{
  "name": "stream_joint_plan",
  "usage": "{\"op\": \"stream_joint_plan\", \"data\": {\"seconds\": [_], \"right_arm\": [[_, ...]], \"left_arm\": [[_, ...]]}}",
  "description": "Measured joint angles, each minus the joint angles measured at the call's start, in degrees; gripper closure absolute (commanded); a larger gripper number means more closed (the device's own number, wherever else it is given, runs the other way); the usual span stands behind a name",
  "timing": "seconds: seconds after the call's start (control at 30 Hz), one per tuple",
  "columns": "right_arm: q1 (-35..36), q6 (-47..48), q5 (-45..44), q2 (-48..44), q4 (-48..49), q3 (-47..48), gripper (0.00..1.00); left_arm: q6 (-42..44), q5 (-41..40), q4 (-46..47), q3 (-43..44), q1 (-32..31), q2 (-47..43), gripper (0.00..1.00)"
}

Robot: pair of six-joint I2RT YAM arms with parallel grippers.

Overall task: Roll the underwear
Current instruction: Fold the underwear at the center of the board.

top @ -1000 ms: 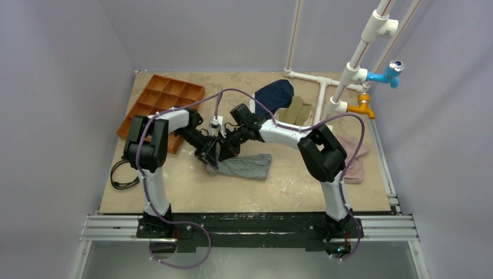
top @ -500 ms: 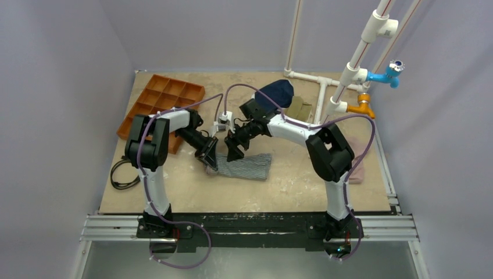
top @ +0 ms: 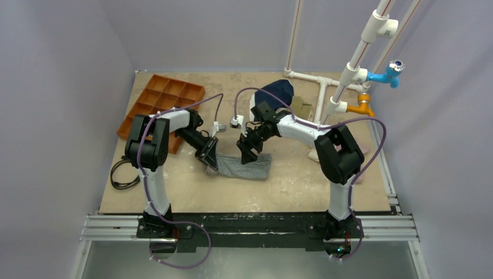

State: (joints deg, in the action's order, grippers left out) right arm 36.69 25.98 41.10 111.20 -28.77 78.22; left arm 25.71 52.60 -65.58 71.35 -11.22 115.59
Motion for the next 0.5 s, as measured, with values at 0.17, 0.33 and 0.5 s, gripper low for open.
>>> {"op": "stream_joint_plan", "data": {"seconds": [0.17,0.33,0.5], "right_arm": [[-0.17,2.08,-3.78,-0.17,-2.91,-2.32,0.35],[-0.44,3.13,-7.69,-1.73,-5.38,-3.67,0.37],[-0.87,3.69,-10.38,-4.28,-6.56,-3.69,0.38]], "left_arm": [[0.00,-0.02,-0.13,0.00,0.00,0.00,1.00],[0.00,-0.04,-0.11,0.00,0.00,0.00,1.00],[0.00,-0.09,-0.09,0.00,0.00,0.00,1.00]]}}
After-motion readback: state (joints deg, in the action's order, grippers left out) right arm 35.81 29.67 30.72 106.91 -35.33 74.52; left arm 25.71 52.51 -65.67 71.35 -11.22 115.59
